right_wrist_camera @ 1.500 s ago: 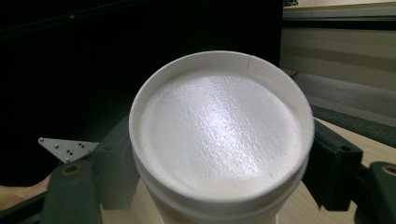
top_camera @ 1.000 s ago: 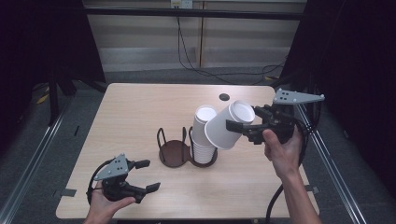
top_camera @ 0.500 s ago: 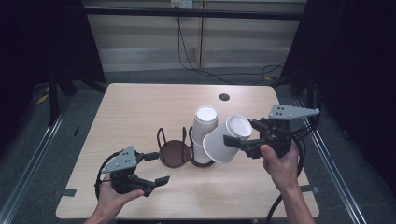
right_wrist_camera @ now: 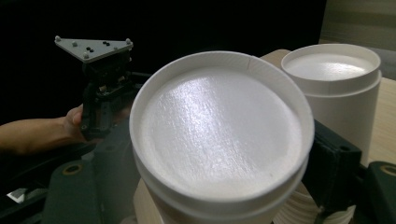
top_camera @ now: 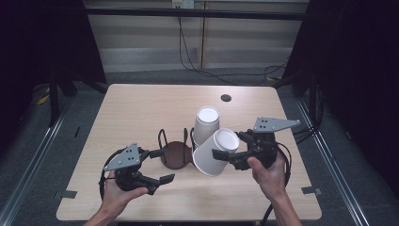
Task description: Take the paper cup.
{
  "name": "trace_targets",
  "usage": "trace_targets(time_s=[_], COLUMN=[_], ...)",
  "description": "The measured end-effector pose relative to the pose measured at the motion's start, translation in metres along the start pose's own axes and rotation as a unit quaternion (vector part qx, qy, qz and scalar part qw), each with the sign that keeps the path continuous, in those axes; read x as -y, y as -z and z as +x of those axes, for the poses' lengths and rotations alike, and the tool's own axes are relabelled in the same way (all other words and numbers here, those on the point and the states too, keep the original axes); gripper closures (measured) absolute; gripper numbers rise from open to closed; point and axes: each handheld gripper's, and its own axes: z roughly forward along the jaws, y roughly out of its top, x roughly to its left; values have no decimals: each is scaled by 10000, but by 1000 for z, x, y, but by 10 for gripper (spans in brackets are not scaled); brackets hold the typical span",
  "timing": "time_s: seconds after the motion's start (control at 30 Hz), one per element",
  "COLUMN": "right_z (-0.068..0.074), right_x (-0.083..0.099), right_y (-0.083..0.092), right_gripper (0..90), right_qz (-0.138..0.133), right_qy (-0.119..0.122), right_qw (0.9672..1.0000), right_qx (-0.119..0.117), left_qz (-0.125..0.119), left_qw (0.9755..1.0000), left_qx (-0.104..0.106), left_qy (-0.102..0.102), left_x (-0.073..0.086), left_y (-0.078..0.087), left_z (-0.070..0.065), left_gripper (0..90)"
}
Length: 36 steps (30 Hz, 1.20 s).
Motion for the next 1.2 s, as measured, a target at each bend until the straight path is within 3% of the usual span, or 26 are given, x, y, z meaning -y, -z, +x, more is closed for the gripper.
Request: trace_targets(time_s=[0.23,0.33,0.4,0.57,0.9,1.2], right_z=[0,0,0,1,4,9], right_x=[8,11,13,21,30,38], right_y=[-16,-20,-25,-36,-53,-69], right_gripper=[245,245,244,245,245,247], right_qz=[137,213,276,414,498,581], right_qy=[2,-32,-30,-23,-62,-72], right_qw=[9998,9996,9994,9987,9975,9957], right_qx=[-118,-170,-214,-301,-501,-715], left_qz=[21,20,101,23,111,287], left_qw=[9998,9999,9997,9996,9985,9979], left_qx=[153,121,218,245,528,565], left_qy=[-105,-114,-88,-112,-125,-103], left_x=[-5,-1,2,2,11,19], left_y=[-8,-13,-16,-13,-18,-27], left_z=[-4,-6,-6,-6,-9,-11], left_gripper=[159,159,159,159,158,158])
